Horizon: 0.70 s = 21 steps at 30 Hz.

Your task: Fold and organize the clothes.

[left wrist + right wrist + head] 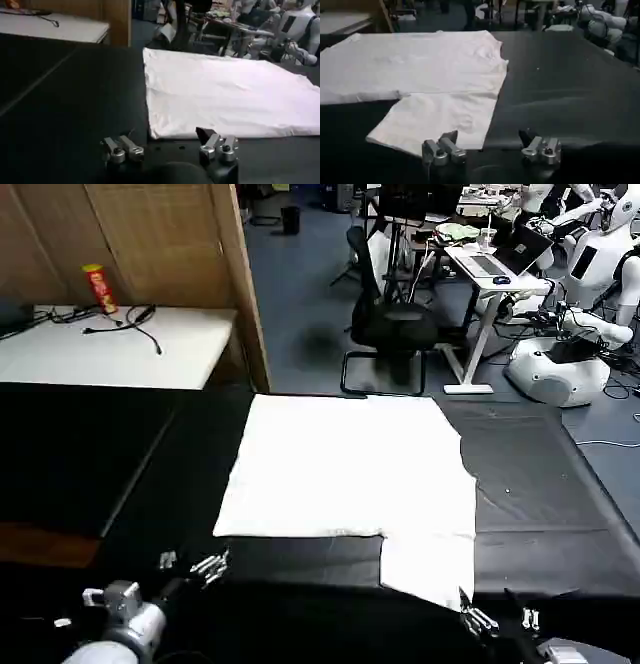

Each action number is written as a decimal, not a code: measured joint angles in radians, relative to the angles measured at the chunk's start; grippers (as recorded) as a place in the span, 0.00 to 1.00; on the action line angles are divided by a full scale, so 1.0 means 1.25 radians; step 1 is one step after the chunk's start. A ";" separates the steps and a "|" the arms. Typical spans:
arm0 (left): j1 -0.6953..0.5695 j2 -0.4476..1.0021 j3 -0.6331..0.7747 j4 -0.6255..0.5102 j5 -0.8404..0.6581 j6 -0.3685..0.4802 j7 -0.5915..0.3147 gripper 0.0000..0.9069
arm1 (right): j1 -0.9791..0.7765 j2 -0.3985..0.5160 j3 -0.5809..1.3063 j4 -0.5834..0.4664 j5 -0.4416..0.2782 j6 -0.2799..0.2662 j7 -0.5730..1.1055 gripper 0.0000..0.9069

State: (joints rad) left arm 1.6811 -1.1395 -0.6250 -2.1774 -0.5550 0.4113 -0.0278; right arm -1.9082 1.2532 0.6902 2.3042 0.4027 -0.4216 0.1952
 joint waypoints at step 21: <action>-0.092 -0.017 0.037 0.103 0.026 0.012 0.002 0.14 | 0.134 0.015 -0.057 -0.090 0.000 -0.043 0.011 0.44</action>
State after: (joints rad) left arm 1.5657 -1.1606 -0.5788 -2.0488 -0.5223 0.4261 -0.0254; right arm -1.7410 1.2725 0.6187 2.1922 0.4026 -0.4758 0.2090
